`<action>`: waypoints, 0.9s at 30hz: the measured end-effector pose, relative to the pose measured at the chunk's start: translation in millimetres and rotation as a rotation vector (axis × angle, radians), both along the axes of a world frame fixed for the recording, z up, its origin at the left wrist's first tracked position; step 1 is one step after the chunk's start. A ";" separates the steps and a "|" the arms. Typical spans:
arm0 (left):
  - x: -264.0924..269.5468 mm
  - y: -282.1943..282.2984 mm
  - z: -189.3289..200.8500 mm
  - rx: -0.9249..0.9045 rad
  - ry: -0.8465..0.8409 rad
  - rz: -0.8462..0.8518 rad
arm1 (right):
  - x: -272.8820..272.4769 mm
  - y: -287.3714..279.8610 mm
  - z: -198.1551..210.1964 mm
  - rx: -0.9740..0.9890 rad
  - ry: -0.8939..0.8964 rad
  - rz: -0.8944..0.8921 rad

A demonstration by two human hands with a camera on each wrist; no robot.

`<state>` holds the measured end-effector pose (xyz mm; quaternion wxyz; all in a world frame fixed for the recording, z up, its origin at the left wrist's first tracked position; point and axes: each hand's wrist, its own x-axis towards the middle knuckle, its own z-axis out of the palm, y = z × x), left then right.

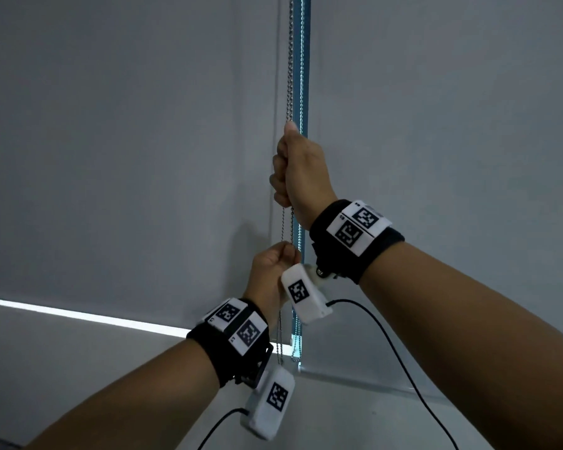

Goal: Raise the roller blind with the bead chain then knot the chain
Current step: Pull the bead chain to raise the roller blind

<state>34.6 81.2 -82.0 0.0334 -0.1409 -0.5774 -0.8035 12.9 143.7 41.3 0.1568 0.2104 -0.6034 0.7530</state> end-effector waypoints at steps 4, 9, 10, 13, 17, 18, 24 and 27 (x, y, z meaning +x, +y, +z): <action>0.9 -5.3 -6.0 -0.108 -0.006 0.002 | 0.6 3.0 -8.8 -0.002 -0.018 0.009; -7.5 -11.1 -5.0 -0.164 0.008 0.048 | 1.9 10.1 -12.6 -0.005 -0.010 -0.006; -10.3 -11.0 -1.9 -0.129 0.012 0.064 | 1.9 11.6 -13.4 -0.005 -0.011 -0.010; -14.0 -10.8 16.7 -0.122 0.086 0.133 | 0.1 15.7 -20.2 -0.020 -0.008 -0.019; -15.4 -12.1 57.5 -0.156 0.242 0.167 | -2.6 16.5 -36.5 -0.033 0.022 -0.044; -17.1 -12.0 67.5 -0.146 0.258 0.177 | -2.1 16.7 -41.2 -0.019 0.014 -0.054; -17.2 -2.4 114.9 -0.068 0.261 0.068 | 3.0 13.9 -63.5 0.008 -0.077 0.008; -13.9 6.6 127.8 -0.026 0.241 0.003 | 5.5 11.5 -67.8 -0.025 -0.086 0.032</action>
